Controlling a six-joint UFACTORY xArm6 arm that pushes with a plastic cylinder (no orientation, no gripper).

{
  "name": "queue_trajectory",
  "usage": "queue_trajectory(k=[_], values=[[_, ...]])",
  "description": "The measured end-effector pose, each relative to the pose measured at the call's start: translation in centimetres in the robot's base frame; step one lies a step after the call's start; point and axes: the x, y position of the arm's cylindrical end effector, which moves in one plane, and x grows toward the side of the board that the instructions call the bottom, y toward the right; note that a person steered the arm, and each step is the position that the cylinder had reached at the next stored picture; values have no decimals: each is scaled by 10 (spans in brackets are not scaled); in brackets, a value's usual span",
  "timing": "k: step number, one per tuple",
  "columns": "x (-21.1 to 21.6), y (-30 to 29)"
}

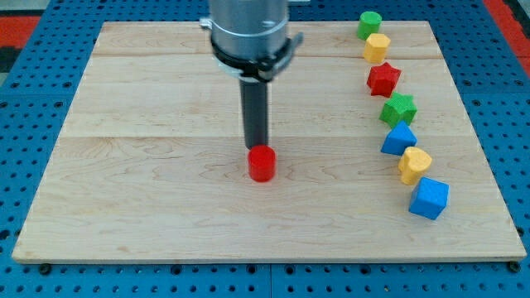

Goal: Move red circle to the bottom of the blue cube

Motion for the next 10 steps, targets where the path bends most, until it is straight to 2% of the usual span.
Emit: queue_trajectory(k=[2,3,5,6,8,9,10], values=[[25,2],[30,-25],[58,-9],[67,-22],[84,54],[99,40],[99,81]])
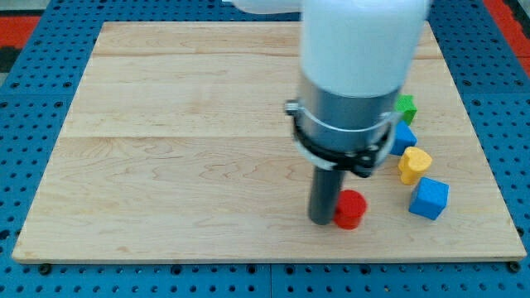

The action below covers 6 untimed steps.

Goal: Move red circle to the bottom of the blue cube

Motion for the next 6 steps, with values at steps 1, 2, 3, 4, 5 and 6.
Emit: queue_trajectory(k=[1,2,3,4,5,6], values=[[-17,-13],[-28,29],[5,35],[5,73],[8,79],[25,-11]])
